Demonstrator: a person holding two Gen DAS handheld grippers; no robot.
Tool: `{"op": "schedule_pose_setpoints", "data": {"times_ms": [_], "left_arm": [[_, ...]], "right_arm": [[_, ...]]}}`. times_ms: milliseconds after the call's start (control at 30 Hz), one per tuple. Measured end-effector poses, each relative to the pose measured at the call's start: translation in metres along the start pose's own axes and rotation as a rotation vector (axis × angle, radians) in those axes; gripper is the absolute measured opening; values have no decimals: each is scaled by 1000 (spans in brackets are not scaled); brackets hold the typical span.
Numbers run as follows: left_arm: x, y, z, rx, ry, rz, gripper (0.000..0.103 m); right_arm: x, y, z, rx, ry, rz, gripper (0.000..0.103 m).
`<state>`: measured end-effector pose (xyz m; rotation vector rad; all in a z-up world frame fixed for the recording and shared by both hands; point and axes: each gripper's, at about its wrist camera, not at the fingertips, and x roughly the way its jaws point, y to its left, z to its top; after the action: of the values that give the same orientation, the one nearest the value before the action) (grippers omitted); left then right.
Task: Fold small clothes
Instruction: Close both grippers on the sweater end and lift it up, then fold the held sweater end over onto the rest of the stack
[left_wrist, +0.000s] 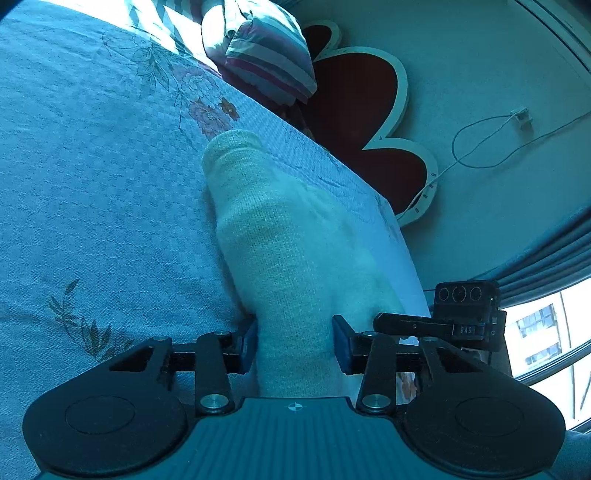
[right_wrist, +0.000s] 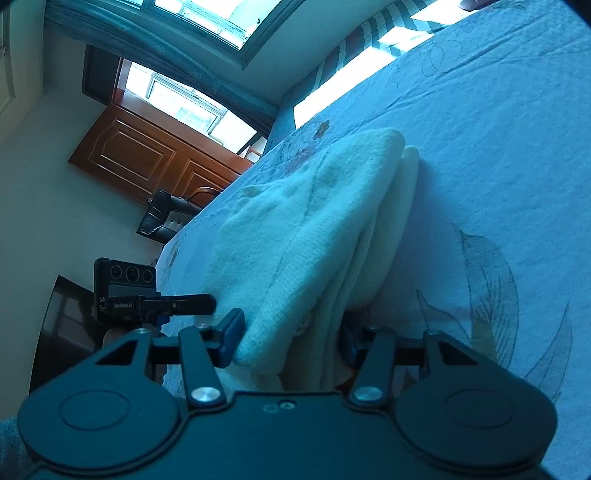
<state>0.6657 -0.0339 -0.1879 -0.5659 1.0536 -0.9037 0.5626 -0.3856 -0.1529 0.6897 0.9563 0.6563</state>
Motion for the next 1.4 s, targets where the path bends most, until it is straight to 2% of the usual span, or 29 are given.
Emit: {"op": "schedule_pose_setpoints", "data": {"times_ms": [33,67,167,300,467,700,800,933,1033,1167,1300,1400], "left_arm": [[-1,-2,-2,11,-7,11,38],[-2,-4,-3,7,-15,20,36],[-8,-13,-4,29,-38,28,31],[-29,-35,-3,51,-78,2,30],[-81,-85,-4,140,-143,-18,30],[-167,-157,-8,288,-242,-24,30],[-198,-179,-19,342,-275,-18,30],[-229,-194,-51,373,-302,-10,30],[-241,-190,-81,363,-311,6,30],[-243,-165,-120,318,-307,45,30],[-230,-125,-127,271,-286,90,30],[-216,-97,-115,259,-282,119,30]], "right_arm": [[0,-1,0,3,-5,-6,38],[0,0,-1,-6,-6,-20,36],[-8,10,-7,-46,-27,-48,33],[-21,38,-8,-100,-58,-59,31],[-54,88,-9,-166,-102,-42,31],[-96,193,-11,-321,-185,-5,31],[-105,227,-18,-371,-213,10,32],[-111,256,-40,-418,-243,36,32],[-107,265,-63,-440,-237,41,32],[-89,263,-89,-449,-198,41,32],[-59,248,-98,-417,-138,40,32],[-29,225,-91,-379,-101,41,32]]}}
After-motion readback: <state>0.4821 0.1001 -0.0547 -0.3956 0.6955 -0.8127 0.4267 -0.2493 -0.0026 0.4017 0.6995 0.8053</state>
